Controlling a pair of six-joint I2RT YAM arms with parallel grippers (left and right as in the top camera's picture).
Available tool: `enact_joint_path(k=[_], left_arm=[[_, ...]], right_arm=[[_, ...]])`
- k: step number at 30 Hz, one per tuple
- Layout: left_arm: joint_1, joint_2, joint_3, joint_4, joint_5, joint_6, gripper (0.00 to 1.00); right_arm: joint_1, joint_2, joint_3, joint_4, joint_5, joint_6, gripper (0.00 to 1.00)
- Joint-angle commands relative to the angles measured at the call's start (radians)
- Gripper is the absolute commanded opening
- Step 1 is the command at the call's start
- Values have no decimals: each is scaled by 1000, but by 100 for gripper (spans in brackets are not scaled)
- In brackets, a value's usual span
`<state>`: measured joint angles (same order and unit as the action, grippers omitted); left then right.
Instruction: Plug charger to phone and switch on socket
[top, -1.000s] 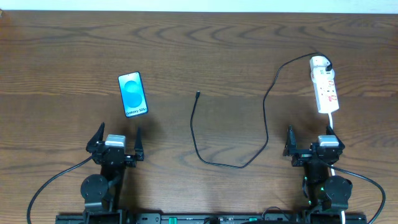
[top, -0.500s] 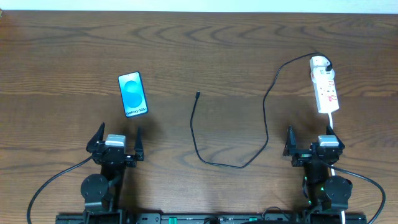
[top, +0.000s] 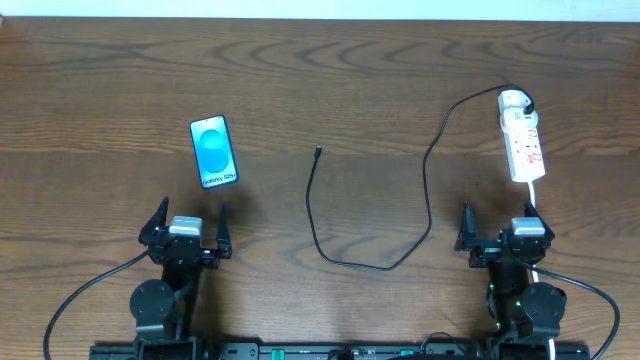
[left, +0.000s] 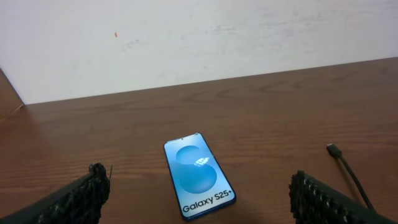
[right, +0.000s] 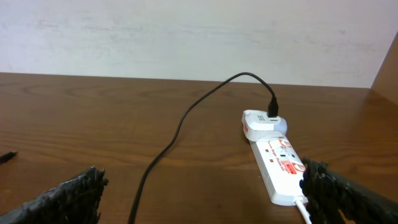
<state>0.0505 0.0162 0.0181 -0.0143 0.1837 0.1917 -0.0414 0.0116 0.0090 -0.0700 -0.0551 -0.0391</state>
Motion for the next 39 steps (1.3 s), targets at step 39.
enact_joint_path(k=[39], left_arm=[[1, 305, 230, 2, 11, -68, 93]], right_arm=[[10, 6, 65, 45, -51, -8, 99]])
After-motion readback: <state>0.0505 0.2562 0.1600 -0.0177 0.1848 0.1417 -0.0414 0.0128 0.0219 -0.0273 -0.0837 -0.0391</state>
